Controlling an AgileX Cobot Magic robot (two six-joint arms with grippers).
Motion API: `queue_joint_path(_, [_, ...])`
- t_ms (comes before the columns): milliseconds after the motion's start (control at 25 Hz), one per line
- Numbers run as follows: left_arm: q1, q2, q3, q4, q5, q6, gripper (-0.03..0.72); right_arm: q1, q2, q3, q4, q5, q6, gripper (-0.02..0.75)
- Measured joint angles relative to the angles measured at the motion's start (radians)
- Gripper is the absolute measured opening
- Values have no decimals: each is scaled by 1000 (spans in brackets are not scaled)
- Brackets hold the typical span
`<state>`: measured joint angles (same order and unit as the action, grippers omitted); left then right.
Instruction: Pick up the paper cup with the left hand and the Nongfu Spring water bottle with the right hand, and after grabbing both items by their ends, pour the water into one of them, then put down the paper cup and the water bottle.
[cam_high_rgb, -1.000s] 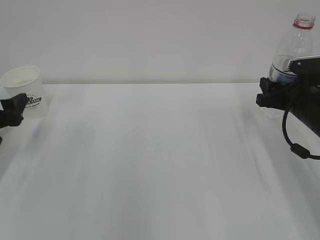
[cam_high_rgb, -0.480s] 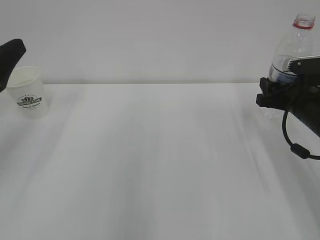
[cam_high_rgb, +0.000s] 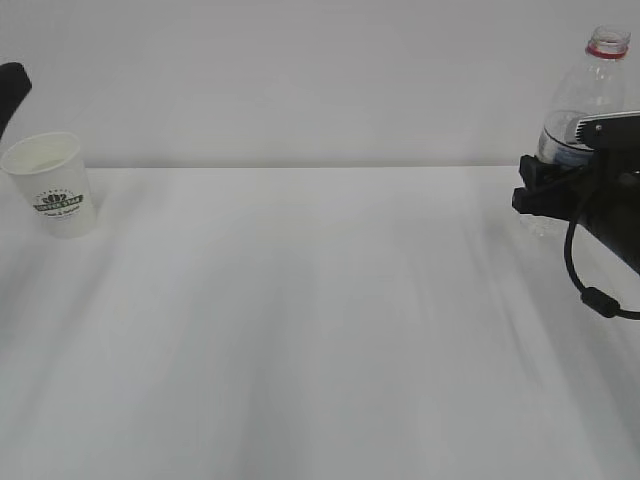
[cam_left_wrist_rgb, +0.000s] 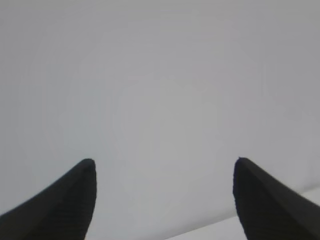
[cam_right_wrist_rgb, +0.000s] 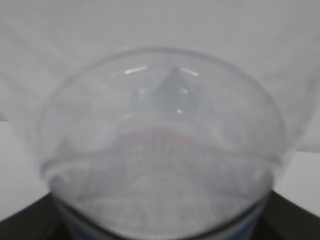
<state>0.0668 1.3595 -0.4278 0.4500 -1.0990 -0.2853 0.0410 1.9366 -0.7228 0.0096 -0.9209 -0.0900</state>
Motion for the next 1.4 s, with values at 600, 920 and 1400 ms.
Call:
queue_joint_path(600, [0, 0, 0, -376, 178, 172, 604, 0, 0, 0, 0, 0, 0, 485])
queue_joint_path(920, [0, 99, 0, -369, 152, 208, 591, 0, 0, 0, 0, 0, 0, 485])
queue_joint_path(1400, [0, 109, 0, -363, 77, 210, 588, 0, 0, 0, 0, 0, 0, 485])
